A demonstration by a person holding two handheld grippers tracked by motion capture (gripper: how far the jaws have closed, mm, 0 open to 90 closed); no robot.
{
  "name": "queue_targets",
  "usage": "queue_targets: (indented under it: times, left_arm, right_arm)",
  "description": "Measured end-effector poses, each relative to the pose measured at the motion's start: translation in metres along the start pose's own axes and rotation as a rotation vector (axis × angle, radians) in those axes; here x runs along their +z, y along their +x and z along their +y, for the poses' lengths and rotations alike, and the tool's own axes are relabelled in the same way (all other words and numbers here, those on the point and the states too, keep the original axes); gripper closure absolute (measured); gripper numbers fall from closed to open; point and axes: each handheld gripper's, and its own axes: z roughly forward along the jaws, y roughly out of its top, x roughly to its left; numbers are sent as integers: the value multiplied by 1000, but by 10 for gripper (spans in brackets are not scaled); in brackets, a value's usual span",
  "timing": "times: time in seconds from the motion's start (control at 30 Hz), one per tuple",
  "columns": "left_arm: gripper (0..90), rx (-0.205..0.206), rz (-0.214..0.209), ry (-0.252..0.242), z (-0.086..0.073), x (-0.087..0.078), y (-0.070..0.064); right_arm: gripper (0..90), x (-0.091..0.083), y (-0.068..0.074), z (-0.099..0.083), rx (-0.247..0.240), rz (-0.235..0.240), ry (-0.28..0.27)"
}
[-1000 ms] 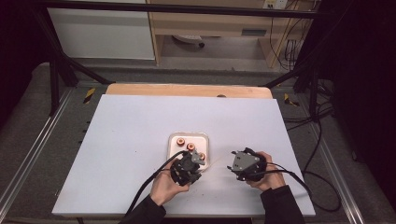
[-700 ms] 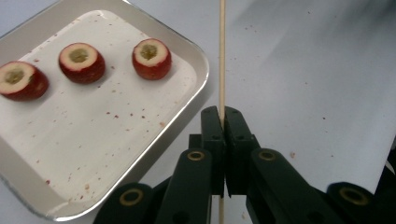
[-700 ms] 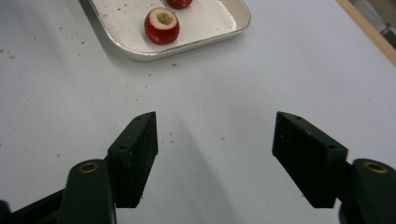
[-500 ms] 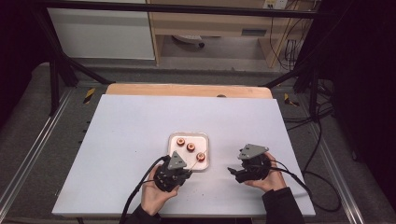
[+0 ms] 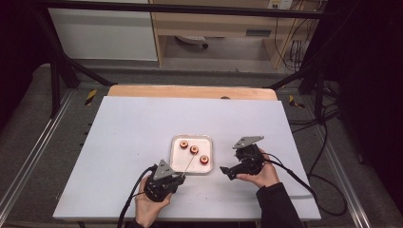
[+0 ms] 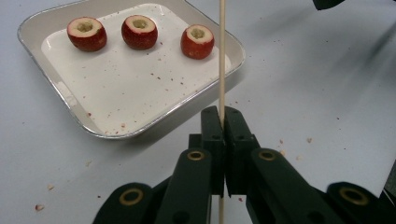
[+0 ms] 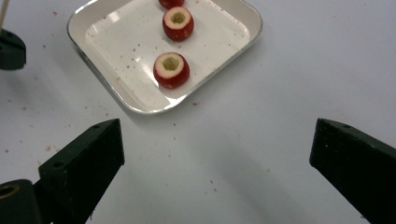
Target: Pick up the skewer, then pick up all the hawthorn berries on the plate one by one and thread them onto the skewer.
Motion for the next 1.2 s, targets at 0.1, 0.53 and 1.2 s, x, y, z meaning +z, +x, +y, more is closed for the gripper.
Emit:
queue_targets:
  times: [0.1,0.53,1.2]
  left_arm:
    - [882,-6,7,-12,-2,-2,1]
    - [882,-15,13,-31,-10,-6,5]
    - [882,-21,15,-19,-14,-7,9]
  right_arm:
    - [36,3,2,9,28,-1,3]
    - [44,28,16,40,6,-1,50]
    - [311,76,27,71,39,91,201]
